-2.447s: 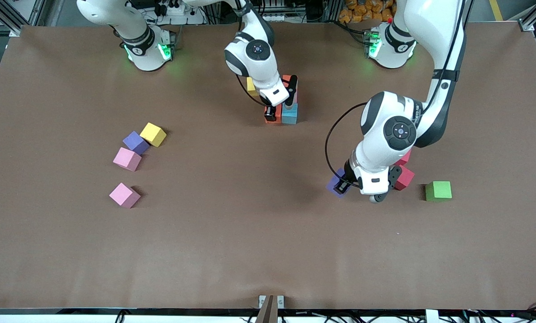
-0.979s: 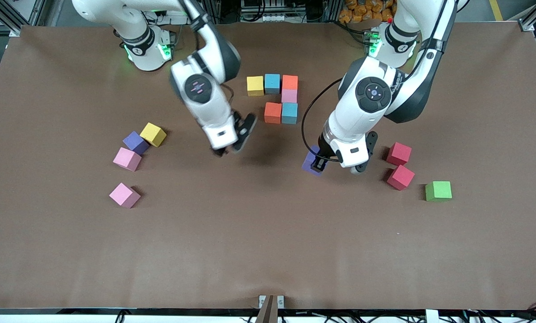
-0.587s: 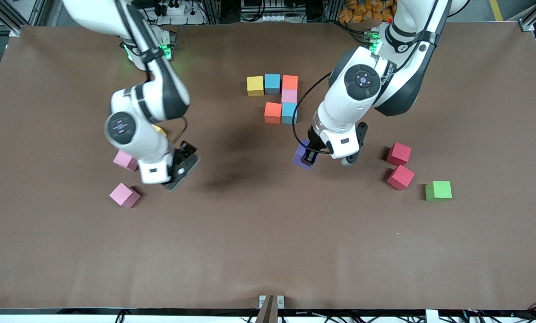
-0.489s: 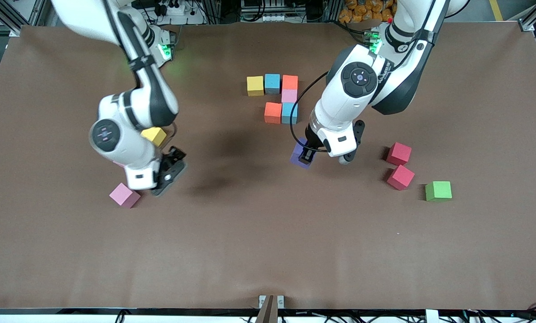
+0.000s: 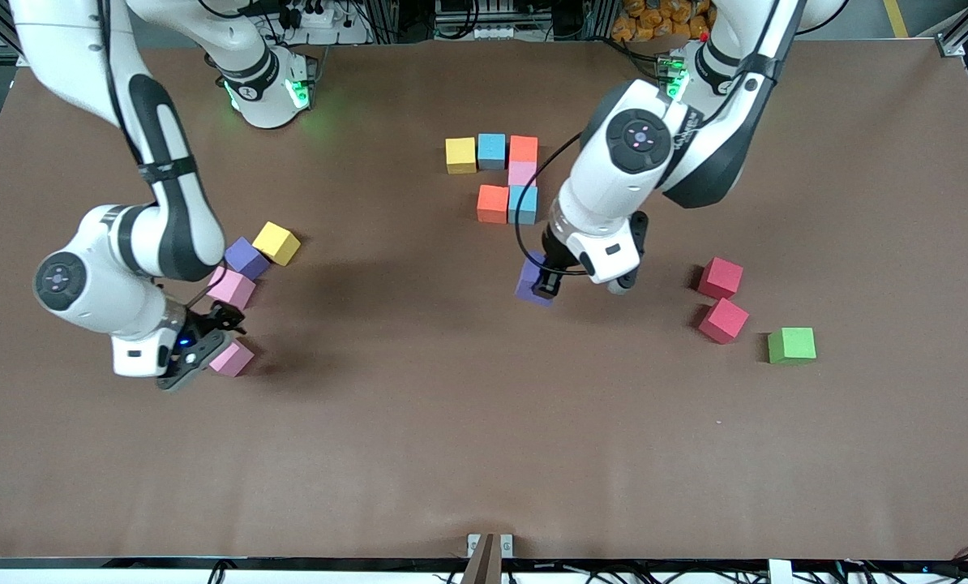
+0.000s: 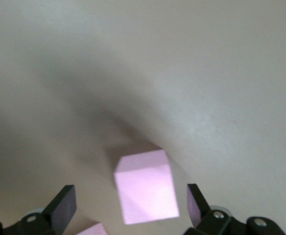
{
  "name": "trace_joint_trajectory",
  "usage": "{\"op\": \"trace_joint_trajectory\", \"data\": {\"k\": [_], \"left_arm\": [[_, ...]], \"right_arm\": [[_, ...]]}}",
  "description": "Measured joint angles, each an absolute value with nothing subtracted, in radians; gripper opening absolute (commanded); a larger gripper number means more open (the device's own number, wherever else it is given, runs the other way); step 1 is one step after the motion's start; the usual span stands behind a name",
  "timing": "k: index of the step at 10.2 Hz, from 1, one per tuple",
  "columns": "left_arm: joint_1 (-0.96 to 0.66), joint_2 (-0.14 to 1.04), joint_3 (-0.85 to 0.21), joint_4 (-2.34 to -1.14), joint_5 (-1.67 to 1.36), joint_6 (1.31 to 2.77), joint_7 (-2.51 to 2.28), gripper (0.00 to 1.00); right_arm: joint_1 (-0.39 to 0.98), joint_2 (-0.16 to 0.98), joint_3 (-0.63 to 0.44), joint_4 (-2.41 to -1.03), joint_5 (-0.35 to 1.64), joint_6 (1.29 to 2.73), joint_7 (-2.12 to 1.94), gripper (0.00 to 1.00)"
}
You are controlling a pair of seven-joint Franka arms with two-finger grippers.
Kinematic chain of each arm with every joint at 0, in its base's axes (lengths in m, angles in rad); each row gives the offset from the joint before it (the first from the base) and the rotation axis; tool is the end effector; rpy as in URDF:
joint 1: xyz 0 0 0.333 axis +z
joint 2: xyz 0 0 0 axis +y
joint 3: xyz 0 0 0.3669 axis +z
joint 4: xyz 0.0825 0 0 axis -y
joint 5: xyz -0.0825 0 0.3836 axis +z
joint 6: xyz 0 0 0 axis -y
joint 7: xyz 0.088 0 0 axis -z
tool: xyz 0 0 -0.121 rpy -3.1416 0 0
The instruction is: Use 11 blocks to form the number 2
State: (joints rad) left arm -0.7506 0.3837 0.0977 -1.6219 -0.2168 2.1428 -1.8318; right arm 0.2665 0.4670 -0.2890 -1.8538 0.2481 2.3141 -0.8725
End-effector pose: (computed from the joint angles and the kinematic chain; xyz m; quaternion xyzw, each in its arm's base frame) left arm 0.5437 -0.4421 0.4496 0.7995 0.5916 -0.0504 0.0907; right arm 0.6640 0.0092 0.3118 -0.9366 -0.3492 -0.0210 0.0207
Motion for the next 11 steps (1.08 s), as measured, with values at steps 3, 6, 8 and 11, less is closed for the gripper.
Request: {"op": "trace_joint_trajectory", "data": {"k": [3, 6, 8, 11], "left_arm": [[-0.835, 0.428, 0.087, -1.611, -0.217, 2.140, -1.938, 0.28], [-0.923, 0.510, 0.085, -1.608, -0.217, 2.141, -1.995, 0.28], [-0.986, 0.548, 0.084, -1.601, -0.217, 2.143, -2.041, 0.28], [-1.061, 0.589, 0.084, -1.572, -0.217, 2.144, -2.133, 0.28]], "right_arm": [[0.223, 0.519, -0.287, -1.853, 0.251, 2.369, -0.874, 1.00], [0.220, 0.558, -0.279, -1.852, 0.315, 2.374, -0.874, 1.00], [0.220, 0.571, -0.268, -1.851, 0.347, 2.375, -0.874, 1.00], [0.220, 0.595, -0.263, -1.850, 0.352, 2.406, -0.874, 1.00]]}}
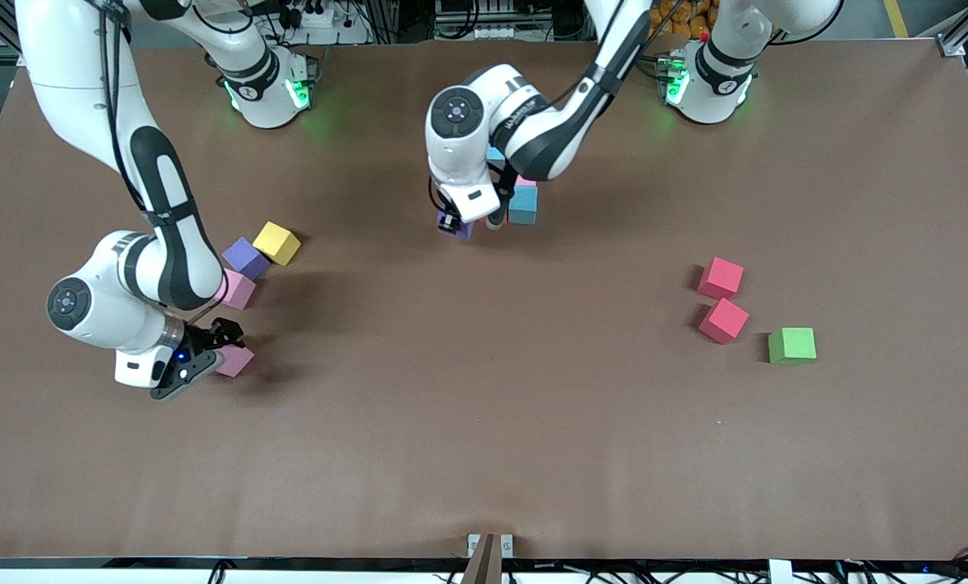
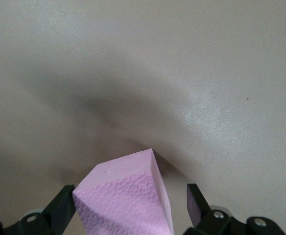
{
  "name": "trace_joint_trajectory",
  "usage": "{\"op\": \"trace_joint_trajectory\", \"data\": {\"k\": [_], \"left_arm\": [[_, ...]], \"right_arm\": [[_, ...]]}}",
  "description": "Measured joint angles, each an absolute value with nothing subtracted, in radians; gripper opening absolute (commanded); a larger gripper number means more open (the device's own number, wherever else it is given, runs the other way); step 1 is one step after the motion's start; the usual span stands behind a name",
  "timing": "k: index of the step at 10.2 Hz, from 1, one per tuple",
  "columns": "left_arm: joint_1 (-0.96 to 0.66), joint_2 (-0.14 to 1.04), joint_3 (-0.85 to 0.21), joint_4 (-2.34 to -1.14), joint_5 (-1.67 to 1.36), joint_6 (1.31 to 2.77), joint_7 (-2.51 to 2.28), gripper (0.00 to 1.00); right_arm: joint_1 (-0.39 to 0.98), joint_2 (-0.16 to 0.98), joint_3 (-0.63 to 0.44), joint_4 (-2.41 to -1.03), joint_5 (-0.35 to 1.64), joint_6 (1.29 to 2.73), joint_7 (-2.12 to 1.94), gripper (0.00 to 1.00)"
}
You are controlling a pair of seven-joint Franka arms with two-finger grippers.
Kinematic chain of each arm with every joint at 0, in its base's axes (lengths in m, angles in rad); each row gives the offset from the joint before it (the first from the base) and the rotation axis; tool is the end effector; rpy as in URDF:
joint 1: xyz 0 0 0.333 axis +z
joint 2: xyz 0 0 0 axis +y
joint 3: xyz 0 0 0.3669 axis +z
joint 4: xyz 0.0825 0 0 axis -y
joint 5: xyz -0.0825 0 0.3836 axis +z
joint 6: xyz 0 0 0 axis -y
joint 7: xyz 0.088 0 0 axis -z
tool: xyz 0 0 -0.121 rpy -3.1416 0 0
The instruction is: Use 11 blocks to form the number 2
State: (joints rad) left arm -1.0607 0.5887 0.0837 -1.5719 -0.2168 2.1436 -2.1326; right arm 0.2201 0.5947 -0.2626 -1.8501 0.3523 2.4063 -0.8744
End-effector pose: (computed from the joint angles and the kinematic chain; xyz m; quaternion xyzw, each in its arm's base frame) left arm 0.3870 -0.6116 0.3267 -0.8059 -0.5882 0.0674 0.0057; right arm 0.6690 -0.0079 0.2368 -0.9528 -0.3004 -0.0173 0.0405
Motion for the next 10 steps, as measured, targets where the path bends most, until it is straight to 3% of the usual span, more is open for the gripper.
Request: {"op": "trace_joint_trajectory", "data": {"k": [1, 2, 3, 5, 10], "left_arm": [[-1.077, 0.606, 0.084, -1.567, -0.217, 2.151, -2.157, 0.28], [-1.091, 0.624, 0.084, -1.567, -0.217, 2.169, -2.192, 0.28], [-1.099, 0.639, 0.084, -1.566, -0.217, 2.195, -2.229, 0.28], [-1.112, 0.656, 0.084, -1.566, -0.217, 2.226, -2.289, 0.28], [-1.128, 0.673, 0.084, -1.586, -0.217, 2.260, -2.465, 0.28]], "right_arm": [[0.220, 0.604, -0.261, -1.850, 0.352, 2.415, -0.876, 0.86], [0.220, 0.611, -0.259, -1.849, 0.352, 2.420, -0.877, 0.55], [0.220, 0.613, -0.255, -1.848, 0.352, 2.421, -0.878, 0.34], [0.221, 0.613, -0.249, -1.839, 0.352, 2.421, -0.878, 0.22], [0.245, 0.612, -0.242, -1.766, 0.357, 2.378, -0.830, 0.16]]}}
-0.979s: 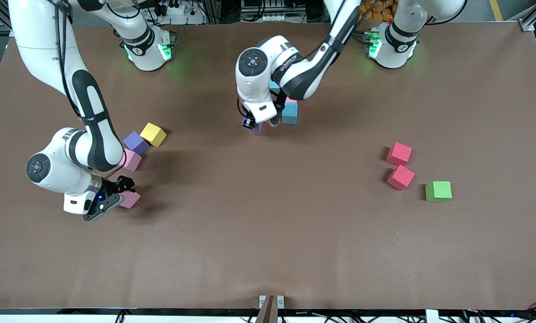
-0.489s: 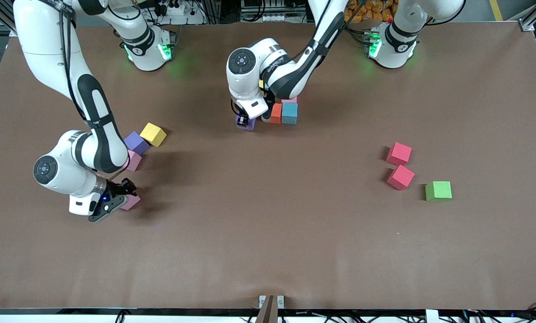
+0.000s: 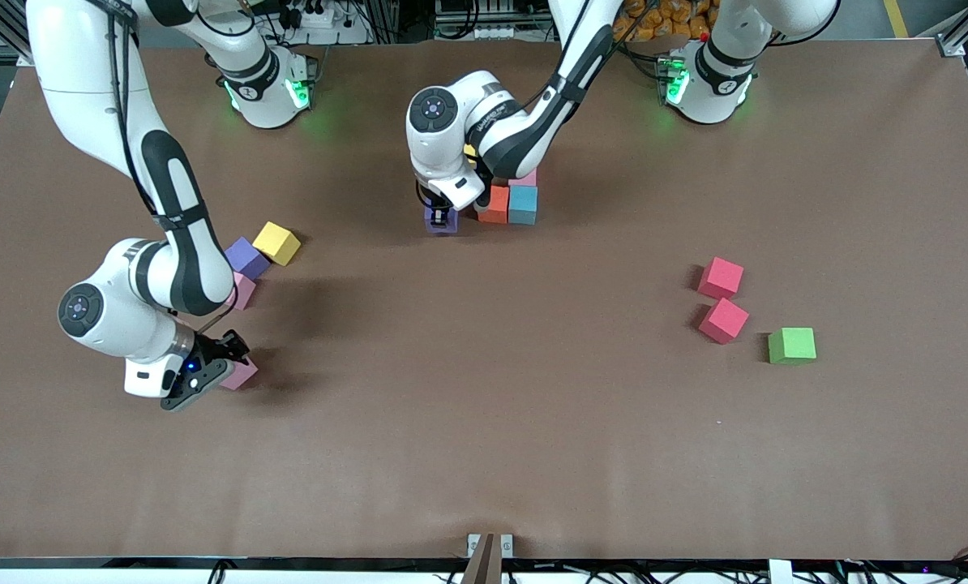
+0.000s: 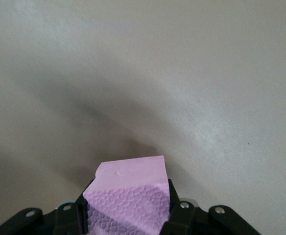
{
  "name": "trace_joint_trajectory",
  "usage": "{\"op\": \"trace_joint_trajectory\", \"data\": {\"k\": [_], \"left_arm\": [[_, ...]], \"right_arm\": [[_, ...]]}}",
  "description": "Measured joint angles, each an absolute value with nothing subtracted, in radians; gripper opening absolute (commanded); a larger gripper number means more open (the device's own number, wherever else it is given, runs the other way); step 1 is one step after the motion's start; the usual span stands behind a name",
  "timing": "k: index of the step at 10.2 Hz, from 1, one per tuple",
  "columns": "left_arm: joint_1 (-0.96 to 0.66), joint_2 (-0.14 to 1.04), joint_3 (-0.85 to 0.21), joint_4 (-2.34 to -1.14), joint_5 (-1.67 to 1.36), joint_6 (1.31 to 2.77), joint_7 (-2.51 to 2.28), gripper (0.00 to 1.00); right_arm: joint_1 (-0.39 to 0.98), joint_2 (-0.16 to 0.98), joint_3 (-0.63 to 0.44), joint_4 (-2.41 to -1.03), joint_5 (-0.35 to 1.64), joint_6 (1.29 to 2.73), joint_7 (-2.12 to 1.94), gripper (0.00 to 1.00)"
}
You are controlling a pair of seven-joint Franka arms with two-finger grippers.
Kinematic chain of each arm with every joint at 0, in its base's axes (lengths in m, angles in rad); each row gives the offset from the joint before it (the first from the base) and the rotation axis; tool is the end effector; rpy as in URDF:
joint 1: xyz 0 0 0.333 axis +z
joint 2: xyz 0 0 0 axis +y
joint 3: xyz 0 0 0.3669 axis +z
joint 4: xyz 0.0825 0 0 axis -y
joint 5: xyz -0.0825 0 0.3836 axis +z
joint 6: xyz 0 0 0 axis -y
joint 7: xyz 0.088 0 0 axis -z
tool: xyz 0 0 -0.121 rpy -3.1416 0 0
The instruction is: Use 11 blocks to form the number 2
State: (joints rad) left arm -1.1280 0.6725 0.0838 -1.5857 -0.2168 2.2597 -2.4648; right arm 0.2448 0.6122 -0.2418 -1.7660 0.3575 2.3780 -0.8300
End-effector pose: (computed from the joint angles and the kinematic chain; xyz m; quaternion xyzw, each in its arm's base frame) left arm 0.3516 -0.6407 0.2697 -0.7167 -0.6949 0.0572 0.0077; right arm 0.6927 0.0279 0.2549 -0.9506 -0.3050 -0.0356 0.0455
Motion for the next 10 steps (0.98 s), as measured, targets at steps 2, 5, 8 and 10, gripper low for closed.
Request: {"op": "trace_joint_trajectory", "data": {"k": [2, 5, 8, 10], "left_arm": [[-1.129, 0.674, 0.074, -1.613, -0.217, 2.268, -2.486, 0.28], [-1.139, 0.673, 0.059, -1.656, -0.217, 2.318, -2.518, 0.27], [-1.148, 0.645, 0.058, -1.736, -0.217, 2.400, -2.520, 0.27], [-1.150, 0.621, 0.056, -1.780, -0.217, 2.414, -2.520, 0.27]], "right_arm": [[0.265, 0.611, -0.241, -1.729, 0.360, 2.321, -0.749, 0.16], [0.316, 0.600, -0.241, -1.708, 0.360, 2.291, -0.596, 0.16], [0.366, 0.596, -0.242, -1.707, 0.360, 2.286, -0.478, 0.16], [0.392, 0.596, -0.242, -1.707, 0.360, 2.286, -0.408, 0.16]]}}
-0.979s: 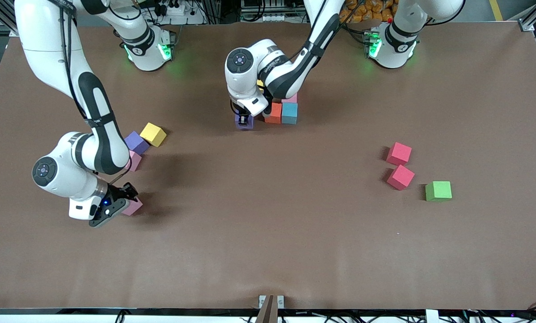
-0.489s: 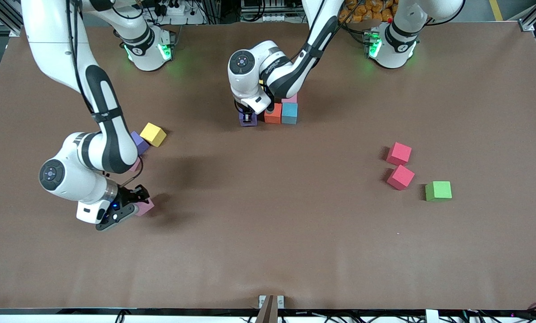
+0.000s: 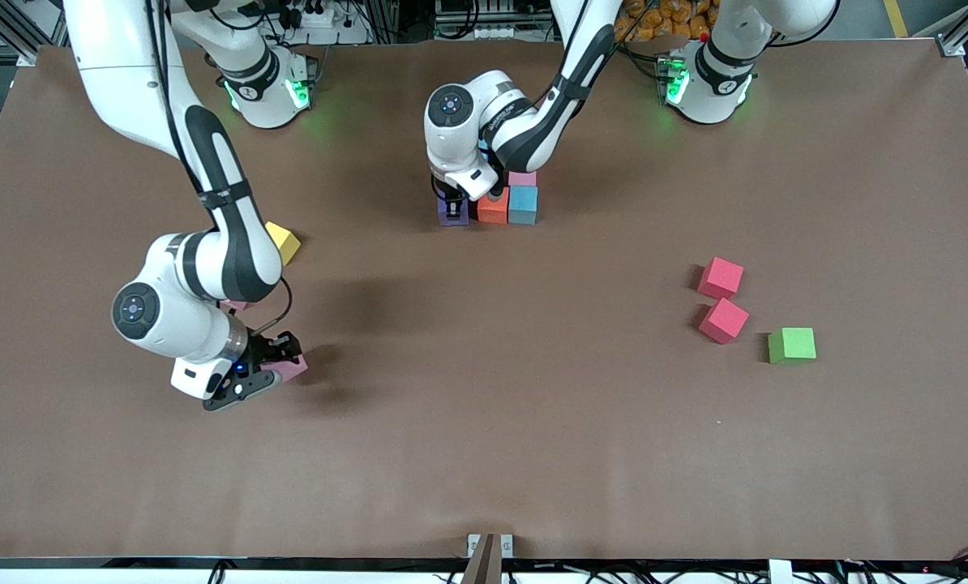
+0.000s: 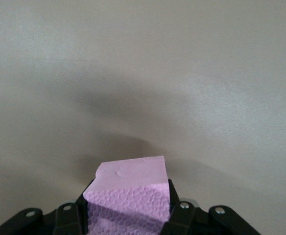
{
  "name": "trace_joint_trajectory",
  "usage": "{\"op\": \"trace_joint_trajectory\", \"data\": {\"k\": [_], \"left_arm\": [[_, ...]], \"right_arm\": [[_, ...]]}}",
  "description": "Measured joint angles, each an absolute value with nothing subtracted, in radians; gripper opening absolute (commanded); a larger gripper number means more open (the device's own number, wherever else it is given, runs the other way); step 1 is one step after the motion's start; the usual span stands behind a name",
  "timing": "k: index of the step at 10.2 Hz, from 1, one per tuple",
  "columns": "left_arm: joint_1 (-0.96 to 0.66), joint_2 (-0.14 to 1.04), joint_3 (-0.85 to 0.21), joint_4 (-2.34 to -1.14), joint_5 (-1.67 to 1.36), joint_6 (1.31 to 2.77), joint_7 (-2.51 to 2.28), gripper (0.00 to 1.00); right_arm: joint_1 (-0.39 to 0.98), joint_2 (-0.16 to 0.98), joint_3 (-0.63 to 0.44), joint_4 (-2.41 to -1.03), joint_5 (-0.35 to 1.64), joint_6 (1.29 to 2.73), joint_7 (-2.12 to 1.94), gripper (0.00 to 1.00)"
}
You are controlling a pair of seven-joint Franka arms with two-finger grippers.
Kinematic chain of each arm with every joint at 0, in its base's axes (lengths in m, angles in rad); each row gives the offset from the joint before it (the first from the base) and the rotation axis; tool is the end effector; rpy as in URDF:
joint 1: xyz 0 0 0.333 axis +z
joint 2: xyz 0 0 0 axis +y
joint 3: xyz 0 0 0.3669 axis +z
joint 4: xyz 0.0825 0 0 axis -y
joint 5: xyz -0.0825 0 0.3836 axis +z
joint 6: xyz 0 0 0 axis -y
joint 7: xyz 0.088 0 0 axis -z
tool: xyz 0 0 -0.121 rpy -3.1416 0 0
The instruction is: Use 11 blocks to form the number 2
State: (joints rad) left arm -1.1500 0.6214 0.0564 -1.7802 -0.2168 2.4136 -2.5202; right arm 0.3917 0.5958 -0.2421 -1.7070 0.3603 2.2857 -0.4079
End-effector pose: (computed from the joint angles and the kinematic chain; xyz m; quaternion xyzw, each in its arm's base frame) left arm 0.3104 -0.6163 0.2364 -0.7038 -0.7081 0.0564 0.0060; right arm 0.6891 0.1379 0.2829 -0.9814 -0.1795 -0.0137 0.0674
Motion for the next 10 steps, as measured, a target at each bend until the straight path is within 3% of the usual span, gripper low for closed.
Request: {"op": "trace_joint_trajectory", "data": {"k": [10], "left_arm": [[-1.152, 0.597, 0.043, -1.829, -0.217, 2.425, -2.520, 0.28]], "right_arm": [[0.473, 0.573, -0.243, -1.706, 0.359, 2.283, -0.159, 0.16]]}}
